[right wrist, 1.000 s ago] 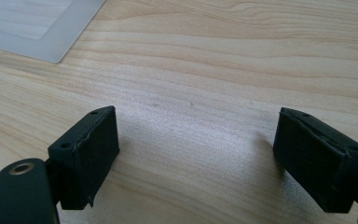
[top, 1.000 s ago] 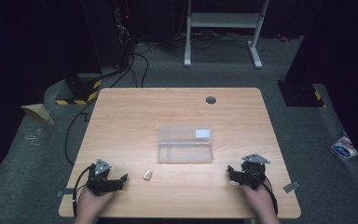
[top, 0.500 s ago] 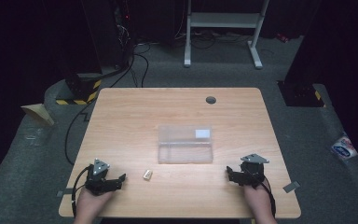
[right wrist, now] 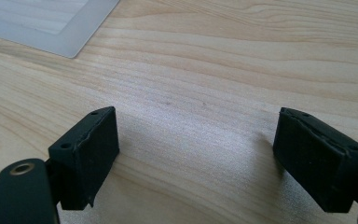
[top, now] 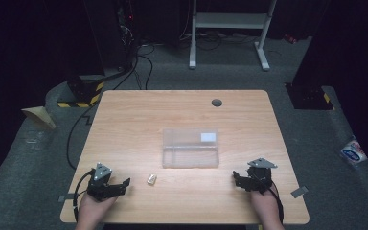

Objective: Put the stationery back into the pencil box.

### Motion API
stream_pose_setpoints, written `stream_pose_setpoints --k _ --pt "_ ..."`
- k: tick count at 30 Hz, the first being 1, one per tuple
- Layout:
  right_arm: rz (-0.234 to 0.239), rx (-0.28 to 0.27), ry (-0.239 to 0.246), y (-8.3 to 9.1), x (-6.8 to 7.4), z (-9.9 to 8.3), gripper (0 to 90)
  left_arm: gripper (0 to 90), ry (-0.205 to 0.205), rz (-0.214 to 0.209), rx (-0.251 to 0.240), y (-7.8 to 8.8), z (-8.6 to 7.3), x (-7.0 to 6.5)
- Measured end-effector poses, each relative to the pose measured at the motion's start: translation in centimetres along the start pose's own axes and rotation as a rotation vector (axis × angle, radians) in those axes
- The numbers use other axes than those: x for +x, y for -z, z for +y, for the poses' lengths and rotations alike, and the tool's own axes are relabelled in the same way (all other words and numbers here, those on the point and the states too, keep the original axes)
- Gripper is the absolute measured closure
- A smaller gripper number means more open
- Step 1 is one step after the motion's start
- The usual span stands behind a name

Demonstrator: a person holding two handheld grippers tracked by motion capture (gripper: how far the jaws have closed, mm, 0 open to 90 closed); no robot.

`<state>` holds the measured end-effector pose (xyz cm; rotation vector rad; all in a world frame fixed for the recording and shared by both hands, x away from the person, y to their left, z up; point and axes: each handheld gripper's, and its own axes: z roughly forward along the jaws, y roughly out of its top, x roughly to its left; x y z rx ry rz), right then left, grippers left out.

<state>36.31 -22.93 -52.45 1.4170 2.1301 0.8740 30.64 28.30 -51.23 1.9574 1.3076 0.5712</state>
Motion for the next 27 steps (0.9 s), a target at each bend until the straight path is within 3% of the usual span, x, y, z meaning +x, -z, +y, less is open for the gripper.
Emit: stream_pose_setpoints --k 12,19,25,27 --pt "0.002 0.001 0.002 0.0 0.0 0.0 13.8 14.1 -0.039 -0.035 -0.048 0.4 2.3 -2.9" --pt "0.002 0.0 0.003 0.0 0.0 0.0 13.9 14.7 -0.023 -0.055 -0.05 0.1 2.3 -4.2" --pt "0.004 0.001 0.006 0.0 0.0 0.0 13.8 14.7 -0.055 -0.079 -0.04 -0.7 2.2 -5.4" --pt "0.004 0.001 0.008 0.0 0.0 0.0 13.8 14.7 -0.047 -0.088 -0.039 -0.7 2.2 -5.7"
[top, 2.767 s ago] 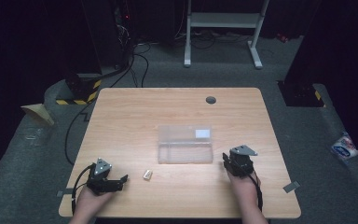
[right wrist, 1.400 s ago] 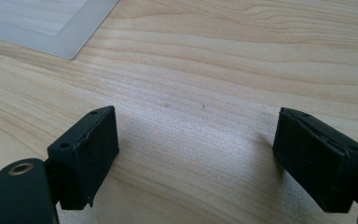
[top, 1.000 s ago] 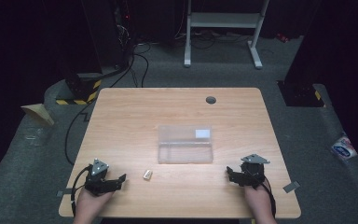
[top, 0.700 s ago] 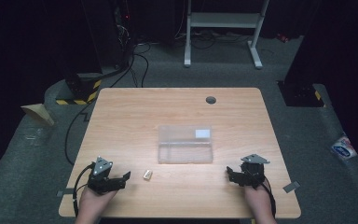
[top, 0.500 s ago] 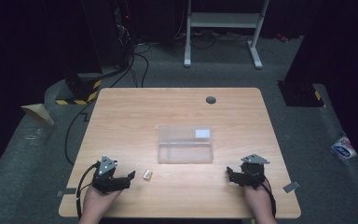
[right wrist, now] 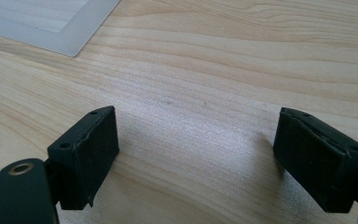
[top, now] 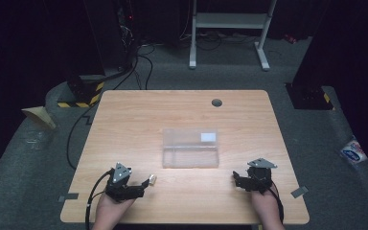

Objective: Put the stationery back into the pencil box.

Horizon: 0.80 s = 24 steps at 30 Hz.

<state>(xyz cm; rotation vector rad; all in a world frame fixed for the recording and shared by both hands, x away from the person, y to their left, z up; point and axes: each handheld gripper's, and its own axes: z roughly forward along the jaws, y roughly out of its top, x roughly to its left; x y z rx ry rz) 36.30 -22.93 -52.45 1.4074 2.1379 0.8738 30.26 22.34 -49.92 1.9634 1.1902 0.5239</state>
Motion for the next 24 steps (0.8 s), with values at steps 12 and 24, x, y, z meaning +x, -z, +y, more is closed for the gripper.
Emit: stream_pose_setpoints --k 12,24 --pt "0.0 0.0 0.001 0.0 0.0 0.0 13.8 14.9 -0.02 -0.039 0.015 -1.1 -0.4 -1.4" --pt "0.007 0.004 0.003 0.0 0.0 0.0 13.7 18.3 -0.013 -0.042 0.048 -2.2 -0.9 -2.2"
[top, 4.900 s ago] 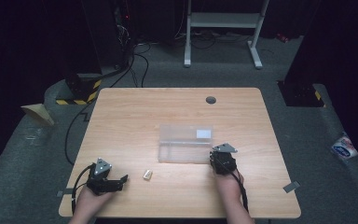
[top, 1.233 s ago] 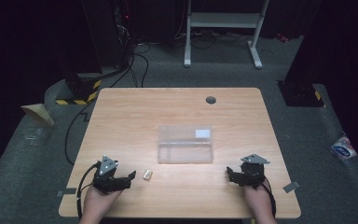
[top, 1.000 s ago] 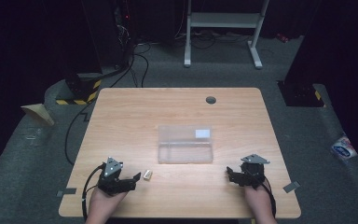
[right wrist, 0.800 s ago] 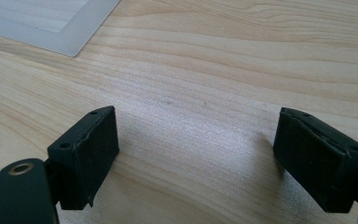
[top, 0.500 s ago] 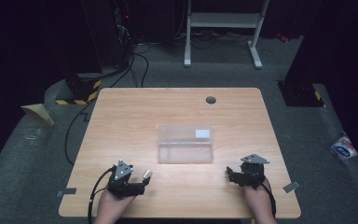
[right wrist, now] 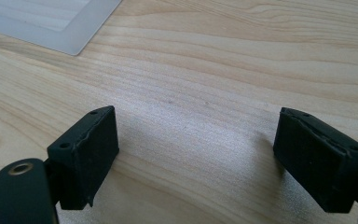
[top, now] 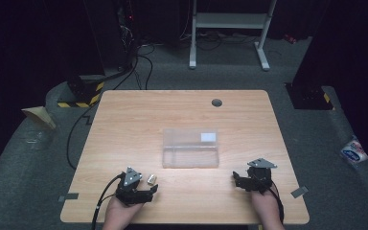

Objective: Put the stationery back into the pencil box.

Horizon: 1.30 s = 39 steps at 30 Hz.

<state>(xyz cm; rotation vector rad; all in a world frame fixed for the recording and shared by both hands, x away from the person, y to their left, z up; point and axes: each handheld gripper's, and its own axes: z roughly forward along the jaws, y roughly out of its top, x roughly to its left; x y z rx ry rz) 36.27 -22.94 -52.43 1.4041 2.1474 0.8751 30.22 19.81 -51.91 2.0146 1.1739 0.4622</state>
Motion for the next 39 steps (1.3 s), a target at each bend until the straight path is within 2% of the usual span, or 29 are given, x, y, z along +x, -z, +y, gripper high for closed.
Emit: stream_pose_setpoints --k 7,15,26,33,39 --pt "0.005 0.001 0.004 -0.1 0.0 0.1 13.5 26.5 0.009 0.041 0.007 -0.7 0.4 -0.3" --pt "0.007 0.002 0.011 0.0 0.0 0.0 13.6 45.5 0.019 0.067 0.013 -1.0 0.3 -0.4" --pt "0.007 0.0 0.011 0.0 0.0 0.0 13.6 64.7 0.019 0.062 0.002 -0.9 0.5 -0.6" --pt "0.007 0.0 0.013 0.0 0.0 0.0 13.6 66.4 0.017 0.064 0.001 -1.3 0.8 -0.4" --pt "0.007 0.0 0.013 0.0 0.1 0.0 13.6 60.3 0.032 0.058 -0.001 -1.5 1.3 -0.5"
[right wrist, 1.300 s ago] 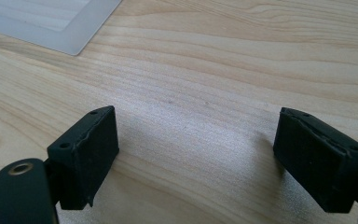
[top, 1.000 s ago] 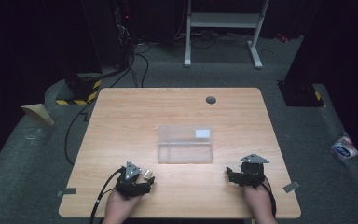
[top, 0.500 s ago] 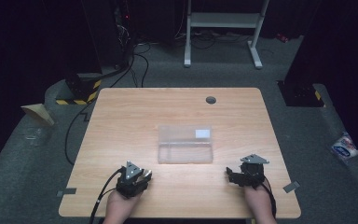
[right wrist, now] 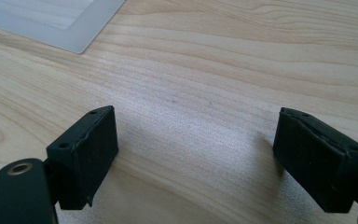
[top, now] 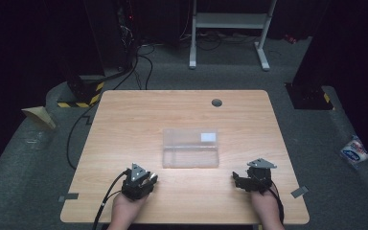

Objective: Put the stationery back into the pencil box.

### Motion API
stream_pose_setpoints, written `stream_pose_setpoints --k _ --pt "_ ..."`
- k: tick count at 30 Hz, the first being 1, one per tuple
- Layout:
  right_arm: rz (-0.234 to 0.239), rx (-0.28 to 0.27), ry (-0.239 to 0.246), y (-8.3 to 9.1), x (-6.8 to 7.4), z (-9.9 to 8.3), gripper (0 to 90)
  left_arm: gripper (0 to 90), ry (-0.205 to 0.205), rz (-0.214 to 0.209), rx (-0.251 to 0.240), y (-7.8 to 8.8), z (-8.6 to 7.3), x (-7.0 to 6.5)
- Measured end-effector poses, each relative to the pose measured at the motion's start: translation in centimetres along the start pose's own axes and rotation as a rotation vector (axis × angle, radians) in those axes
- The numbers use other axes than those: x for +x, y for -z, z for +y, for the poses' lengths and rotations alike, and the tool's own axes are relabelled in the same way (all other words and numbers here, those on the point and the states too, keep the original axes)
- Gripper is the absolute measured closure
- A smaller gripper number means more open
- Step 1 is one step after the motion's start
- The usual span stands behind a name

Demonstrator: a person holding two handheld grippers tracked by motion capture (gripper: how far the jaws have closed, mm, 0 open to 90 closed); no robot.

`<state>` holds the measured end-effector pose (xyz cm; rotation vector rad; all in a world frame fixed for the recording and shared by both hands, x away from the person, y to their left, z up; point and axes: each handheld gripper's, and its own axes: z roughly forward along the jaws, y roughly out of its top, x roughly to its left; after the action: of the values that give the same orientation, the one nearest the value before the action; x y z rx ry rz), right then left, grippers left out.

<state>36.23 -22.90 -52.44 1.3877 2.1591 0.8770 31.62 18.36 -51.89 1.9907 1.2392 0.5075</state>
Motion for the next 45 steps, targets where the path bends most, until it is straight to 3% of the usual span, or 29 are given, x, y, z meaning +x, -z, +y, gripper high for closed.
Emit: stream_pose_setpoints --k 6,8,17,20,21,25,29,32,34,37,45 --pt "-0.001 0.002 -0.003 0.0 0.0 0.0 13.7 62.7 -0.006 0.012 0.02 -0.4 0.0 -0.1" --pt "-0.001 0.001 0.0 0.0 0.0 0.0 13.7 66.5 -0.008 0.017 0.016 -0.4 -0.1 -0.1" --pt "-0.001 0.0 -0.001 0.0 0.1 0.0 13.7 67.1 -0.029 0.023 -0.01 -0.4 -0.5 -0.2" --pt "-0.001 0.0 -0.001 0.0 0.1 0.0 13.7 60.2 -0.031 0.02 -0.013 -0.4 -0.5 -0.3" --pt "-0.001 0.0 -0.001 0.0 0.1 0.0 13.7 55.7 -0.054 0.032 -0.017 -0.5 -0.6 -0.6" --pt "-0.001 0.0 0.0 0.0 0.1 0.0 13.7 55.4 -0.035 0.04 -0.022 -0.5 -0.7 -0.4" --pt "0.0 0.0 -0.005 0.0 0.1 0.0 13.7 67.1 -0.017 0.043 -0.022 -0.4 -0.7 -0.3" --pt "0.0 0.001 -0.005 0.0 0.1 0.0 13.7 67.9 -0.005 0.017 -0.013 -0.4 -0.3 0.2" --pt "0.0 0.001 -0.005 0.0 0.1 0.0 13.7 68.0 -0.014 0.022 -0.023 -0.2 -0.1 0.3" --pt "0.0 0.0 -0.005 0.0 0.1 0.0 13.7 68.1 0.008 0.009 -0.032 0.3 0.4 0.5" --pt "-0.002 0.0 -0.004 0.0 0.1 0.0 13.9 68.0 0.008 0.021 -0.063 1.4 1.4 0.6"
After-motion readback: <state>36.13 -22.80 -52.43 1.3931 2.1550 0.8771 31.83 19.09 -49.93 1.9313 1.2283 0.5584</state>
